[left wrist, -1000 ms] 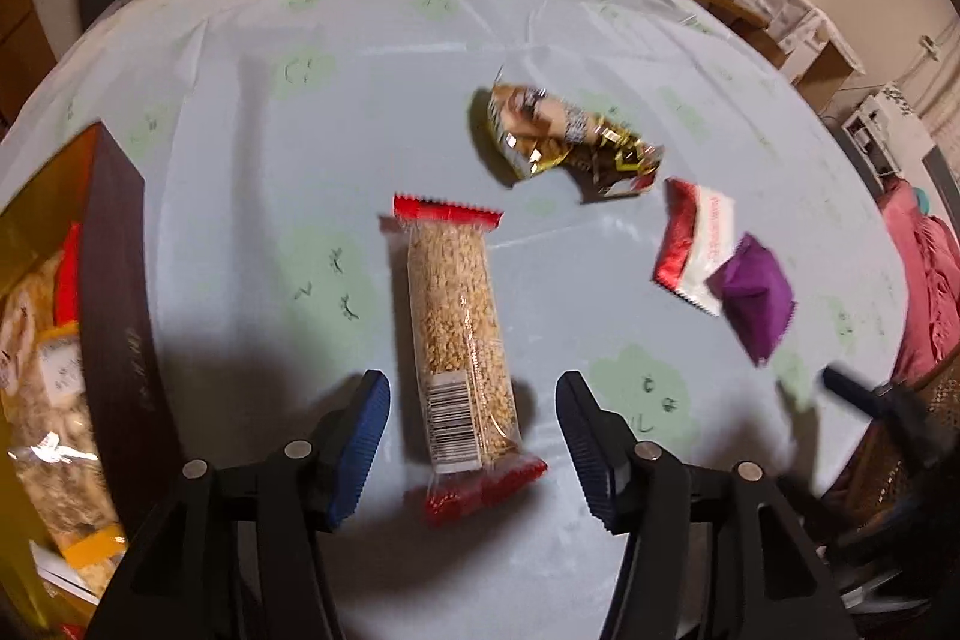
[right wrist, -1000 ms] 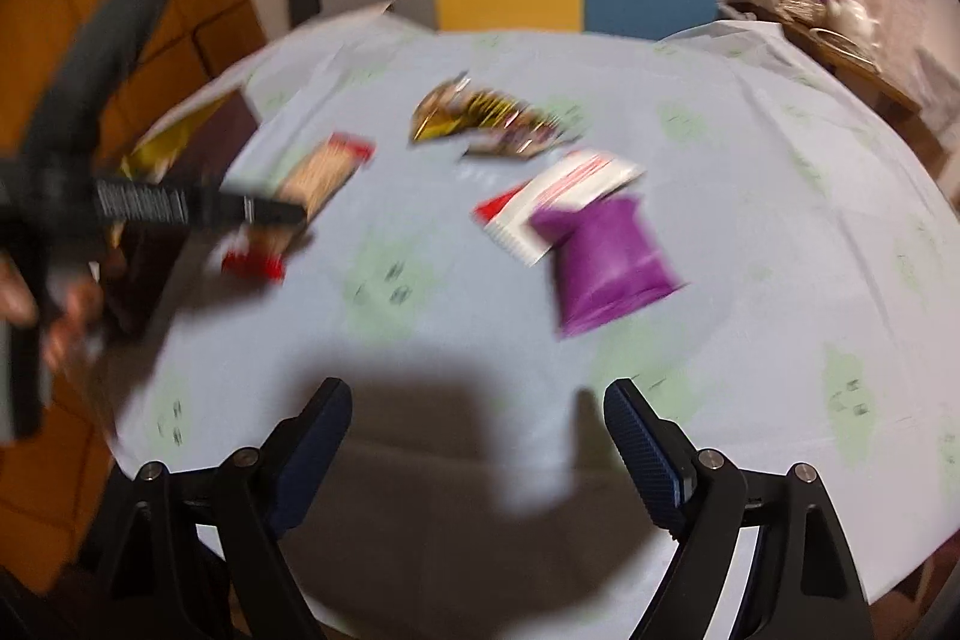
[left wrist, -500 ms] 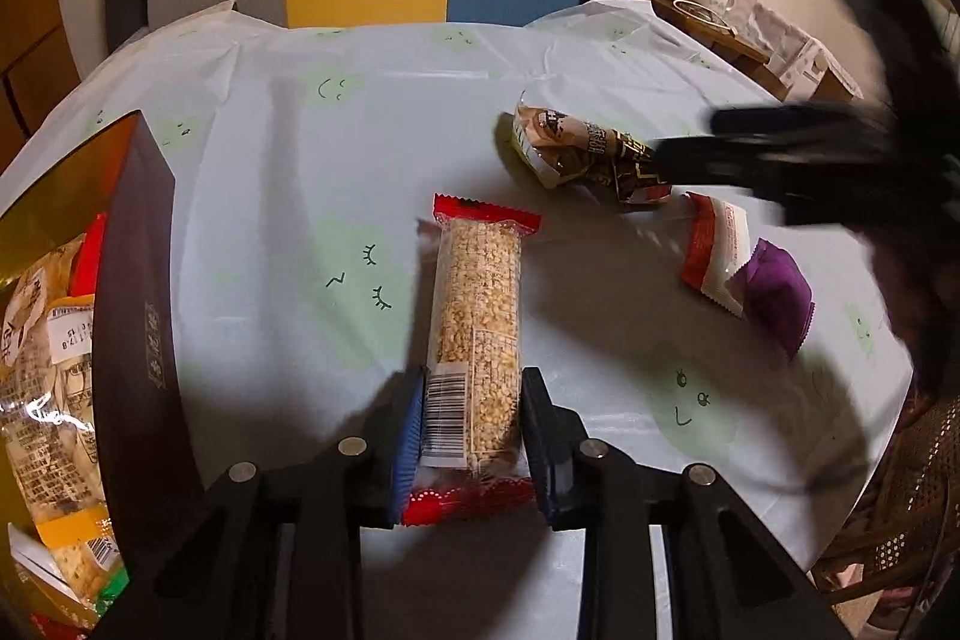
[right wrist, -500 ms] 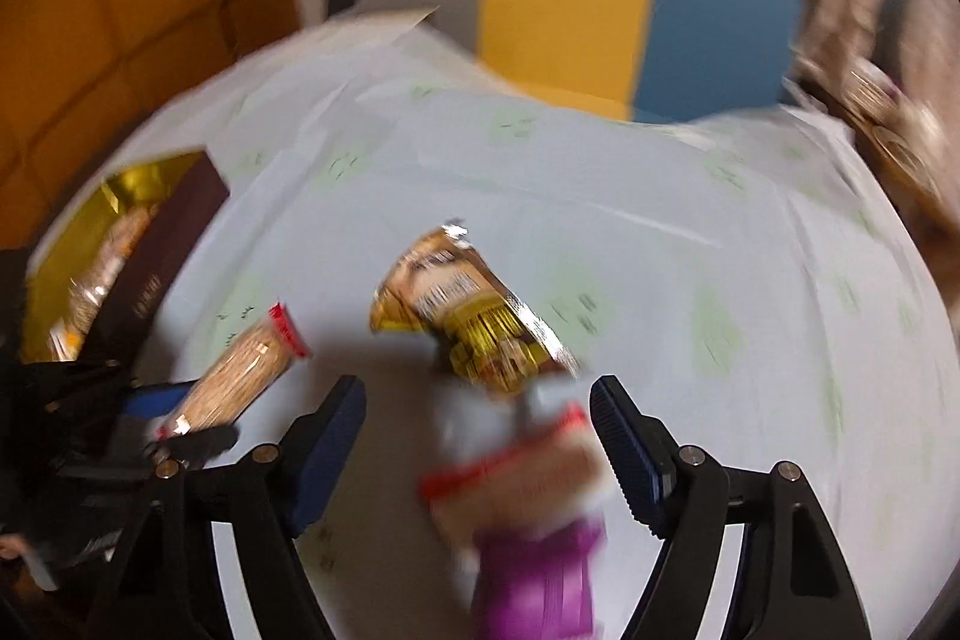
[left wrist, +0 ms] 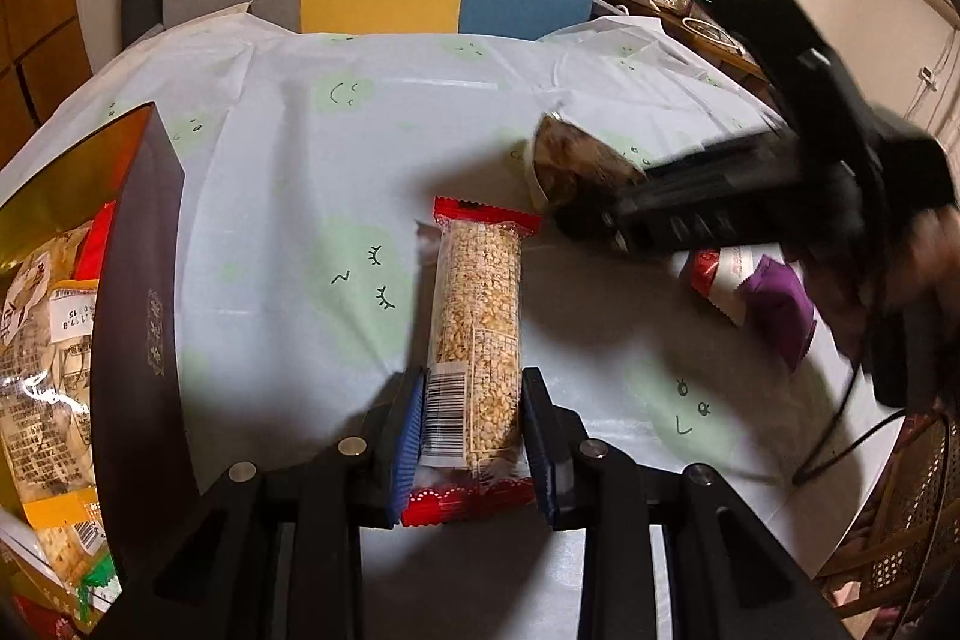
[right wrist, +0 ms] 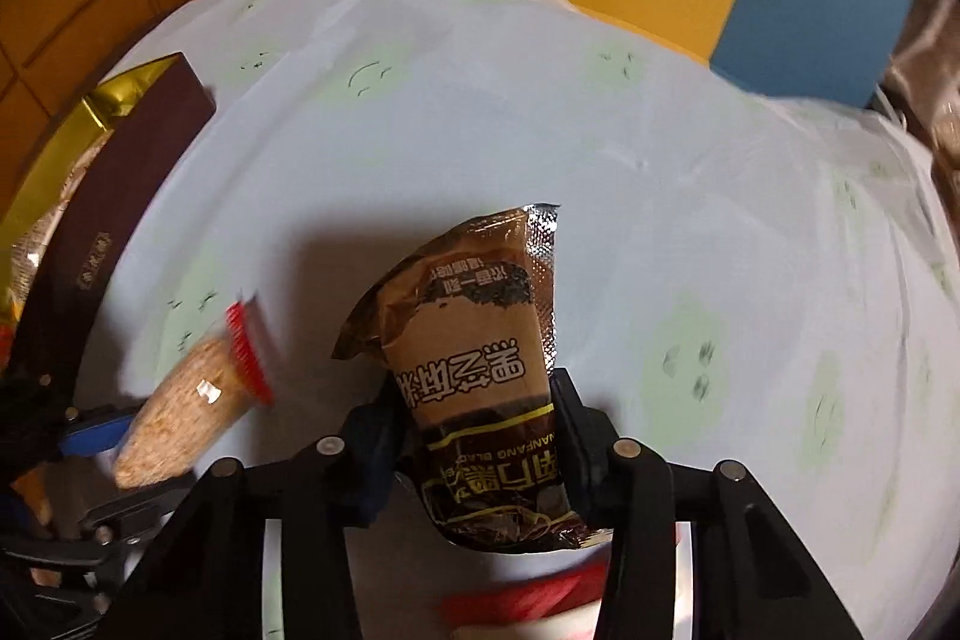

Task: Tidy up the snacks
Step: 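Grasp the brown-and-gold wafer bag with the right tool while the left tool holds the sesame bar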

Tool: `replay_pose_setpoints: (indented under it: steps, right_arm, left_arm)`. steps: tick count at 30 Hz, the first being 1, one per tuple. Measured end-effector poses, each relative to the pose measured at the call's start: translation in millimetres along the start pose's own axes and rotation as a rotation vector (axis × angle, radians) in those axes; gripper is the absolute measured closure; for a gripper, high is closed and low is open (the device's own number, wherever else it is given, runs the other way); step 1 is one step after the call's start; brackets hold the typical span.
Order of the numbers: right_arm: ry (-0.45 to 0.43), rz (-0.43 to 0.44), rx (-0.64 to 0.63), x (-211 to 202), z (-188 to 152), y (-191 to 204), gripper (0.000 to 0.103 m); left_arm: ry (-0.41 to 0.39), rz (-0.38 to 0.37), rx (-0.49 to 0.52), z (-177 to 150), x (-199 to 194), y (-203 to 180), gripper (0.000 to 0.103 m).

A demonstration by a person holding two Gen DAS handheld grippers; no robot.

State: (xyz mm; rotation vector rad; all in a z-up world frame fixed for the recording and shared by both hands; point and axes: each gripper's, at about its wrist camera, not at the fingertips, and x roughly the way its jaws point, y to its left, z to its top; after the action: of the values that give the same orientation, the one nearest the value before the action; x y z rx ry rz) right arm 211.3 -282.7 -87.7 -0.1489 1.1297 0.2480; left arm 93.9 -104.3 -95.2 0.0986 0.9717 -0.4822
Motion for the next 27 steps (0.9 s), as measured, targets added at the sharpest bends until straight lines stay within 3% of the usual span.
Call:
replay_pose_setpoints:
  steps: [5, 10, 18, 27]
  right_arm:
    - [0.01, 0.0, 0.031, -14.3, -27.7, 18.3, 0.057]
    - [0.001, 0.012, 0.081, -30.2, -59.4, 35.7, 0.057]
    - [-0.062, -0.001, 0.156, -52.6, -114.1, 48.3, 0.057]
    - [-0.084, -0.034, 0.187, -50.6, -119.2, 65.3, 0.057]
  left_arm:
    - [0.006, -0.015, -0.054, -2.8, -8.1, 5.4, 0.072]
    - [0.001, -0.008, -0.047, -14.4, -18.6, 3.8, 0.072]
    - [-0.073, -0.015, -0.05, -17.9, -52.8, 2.6, 0.072]
    - [-0.102, -0.017, -0.04, -18.7, -76.6, -1.7, 0.072]
